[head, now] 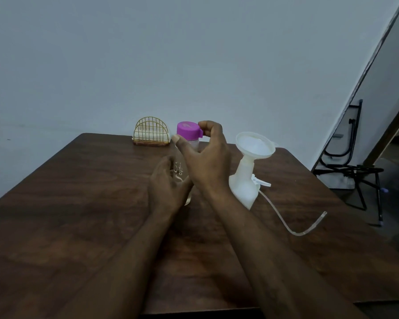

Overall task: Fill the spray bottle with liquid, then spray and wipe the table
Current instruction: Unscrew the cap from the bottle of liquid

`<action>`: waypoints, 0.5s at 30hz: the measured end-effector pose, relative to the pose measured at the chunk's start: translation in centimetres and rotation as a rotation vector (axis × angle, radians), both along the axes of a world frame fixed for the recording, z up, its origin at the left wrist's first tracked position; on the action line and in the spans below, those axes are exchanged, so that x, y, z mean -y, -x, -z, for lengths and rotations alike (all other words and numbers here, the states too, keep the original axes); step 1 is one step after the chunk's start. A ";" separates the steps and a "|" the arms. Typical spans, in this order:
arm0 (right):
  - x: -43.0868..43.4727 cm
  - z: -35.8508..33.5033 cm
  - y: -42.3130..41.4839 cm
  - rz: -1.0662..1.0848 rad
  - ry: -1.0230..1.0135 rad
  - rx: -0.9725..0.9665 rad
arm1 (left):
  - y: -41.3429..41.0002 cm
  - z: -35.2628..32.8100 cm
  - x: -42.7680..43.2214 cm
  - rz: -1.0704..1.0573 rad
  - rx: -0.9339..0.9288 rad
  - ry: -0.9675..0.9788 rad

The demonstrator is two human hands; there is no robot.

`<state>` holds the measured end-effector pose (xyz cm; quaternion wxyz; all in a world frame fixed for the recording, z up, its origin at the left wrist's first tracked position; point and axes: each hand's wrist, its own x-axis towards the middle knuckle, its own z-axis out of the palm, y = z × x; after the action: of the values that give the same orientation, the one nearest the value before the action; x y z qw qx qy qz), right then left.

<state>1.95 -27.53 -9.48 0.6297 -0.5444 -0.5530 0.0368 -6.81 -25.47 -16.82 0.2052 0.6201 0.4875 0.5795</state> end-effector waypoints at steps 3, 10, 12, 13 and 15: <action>-0.6 -0.2 0.3 0.045 -0.031 0.013 | 0.1 -0.1 0.1 0.035 0.015 -0.014; -1.0 -0.4 0.2 0.020 -0.026 -0.031 | 0.4 -0.1 0.0 0.027 0.022 -0.026; -1.0 -0.5 0.3 0.027 -0.014 -0.023 | 0.3 -0.2 0.0 0.028 0.021 -0.024; -1.0 -0.6 0.4 0.036 -0.010 -0.008 | 0.3 -0.2 -0.1 0.026 0.022 -0.024; -1.0 -0.8 0.6 0.062 -0.007 0.043 | 0.3 -0.2 -0.2 0.023 0.029 -0.019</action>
<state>1.31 -26.48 -8.73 0.6204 -0.5595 -0.5496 0.0036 -7.09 -25.26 -16.64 0.2129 0.6190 0.4717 0.5908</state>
